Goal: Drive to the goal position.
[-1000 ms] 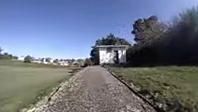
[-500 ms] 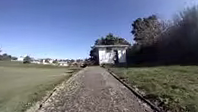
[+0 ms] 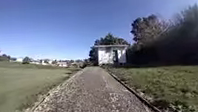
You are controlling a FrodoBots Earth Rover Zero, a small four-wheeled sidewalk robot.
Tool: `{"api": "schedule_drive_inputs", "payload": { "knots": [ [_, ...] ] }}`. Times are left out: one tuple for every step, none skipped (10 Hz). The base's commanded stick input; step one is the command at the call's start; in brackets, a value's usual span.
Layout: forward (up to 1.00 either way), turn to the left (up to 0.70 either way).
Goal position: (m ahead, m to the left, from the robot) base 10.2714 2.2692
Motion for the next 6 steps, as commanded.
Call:
{"api": "schedule_drive_inputs", "payload": {
  "knots": [
    [0.5,0.0],
    [0.5,0.0],
    [0.5,0.0],
    [0.5,0.0],
    [0.5,0.0],
    [0.5,0.0]
  ]
}}
